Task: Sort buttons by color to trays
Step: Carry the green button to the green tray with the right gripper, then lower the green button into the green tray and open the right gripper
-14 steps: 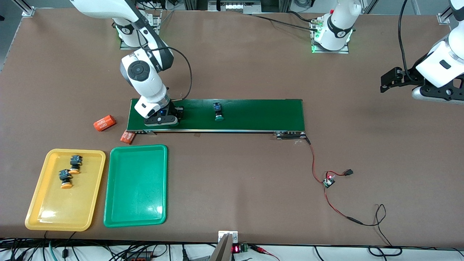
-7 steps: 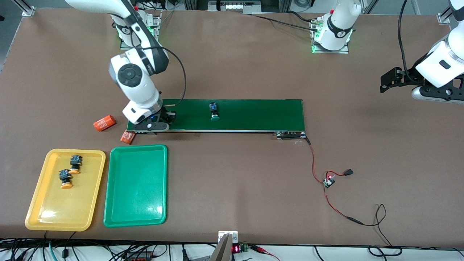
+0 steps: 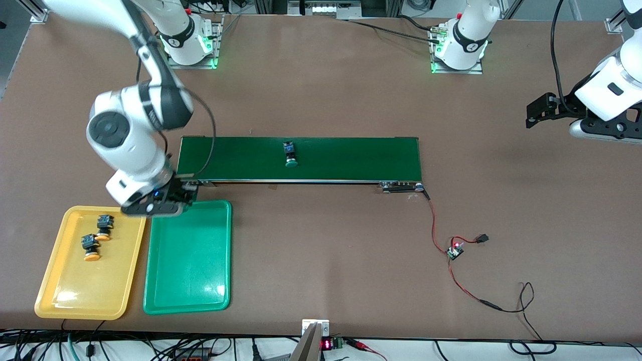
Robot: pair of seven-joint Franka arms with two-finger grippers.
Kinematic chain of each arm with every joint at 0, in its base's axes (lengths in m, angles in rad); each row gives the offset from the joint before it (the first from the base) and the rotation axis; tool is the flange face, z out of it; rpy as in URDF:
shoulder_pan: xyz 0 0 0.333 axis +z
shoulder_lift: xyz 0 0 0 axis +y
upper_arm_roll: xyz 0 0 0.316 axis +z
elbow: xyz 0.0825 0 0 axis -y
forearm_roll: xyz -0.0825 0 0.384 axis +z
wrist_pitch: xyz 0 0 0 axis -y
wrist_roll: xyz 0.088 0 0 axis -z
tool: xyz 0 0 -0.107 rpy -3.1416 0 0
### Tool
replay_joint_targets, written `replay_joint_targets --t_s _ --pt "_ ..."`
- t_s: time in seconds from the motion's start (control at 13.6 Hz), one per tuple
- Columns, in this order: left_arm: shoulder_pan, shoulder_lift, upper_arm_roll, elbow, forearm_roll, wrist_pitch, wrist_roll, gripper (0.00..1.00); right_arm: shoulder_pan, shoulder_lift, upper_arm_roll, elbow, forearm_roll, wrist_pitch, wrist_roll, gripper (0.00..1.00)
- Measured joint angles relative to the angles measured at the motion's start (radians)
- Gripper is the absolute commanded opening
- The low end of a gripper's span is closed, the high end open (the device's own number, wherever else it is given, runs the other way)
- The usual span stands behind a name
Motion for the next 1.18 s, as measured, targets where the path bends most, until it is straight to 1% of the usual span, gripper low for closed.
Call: replay_joint_targets --t_s 0.22,0.52,0.59,0.66,0.74,0.81,0.88,1.18 --pt "0.0 0.0 0.0 0.0 0.0 0.0 0.0 1.0 -0.041 0.124 -0.005 0.058 -0.001 0.104 -0.052 0.08" --pt "0.0 0.0 0.0 0.001 0.0 -0.001 0.0 1.0 -0.111 0.242 -0.021 0.071 -0.001 0.241 -0.146 0.08" --pt "0.0 0.0 0.0 0.001 0.0 -0.001 0.0 1.0 -0.115 0.262 -0.026 0.074 -0.001 0.263 -0.148 0.12" --pt "0.0 0.0 0.0 0.001 0.0 -0.001 0.0 1.0 -0.115 0.274 -0.031 0.078 -0.001 0.271 -0.148 0.26" --pt "0.0 0.0 0.0 0.001 0.0 -0.001 0.0 1.0 -0.115 0.28 -0.032 0.08 -0.001 0.272 -0.148 0.67" --pt "0.0 0.0 -0.001 0.001 0.0 -0.001 0.0 1.0 -0.114 0.283 -0.032 0.081 -0.001 0.272 -0.148 0.91" --pt "0.0 0.0 -0.001 0.001 0.0 -0.001 0.0 1.0 -0.113 0.283 -0.032 0.081 -0.001 0.272 -0.147 0.99" --pt "0.0 0.0 -0.002 0.001 0.0 -0.002 0.0 1.0 -0.109 0.278 -0.04 0.08 -0.001 0.271 -0.138 1.0"
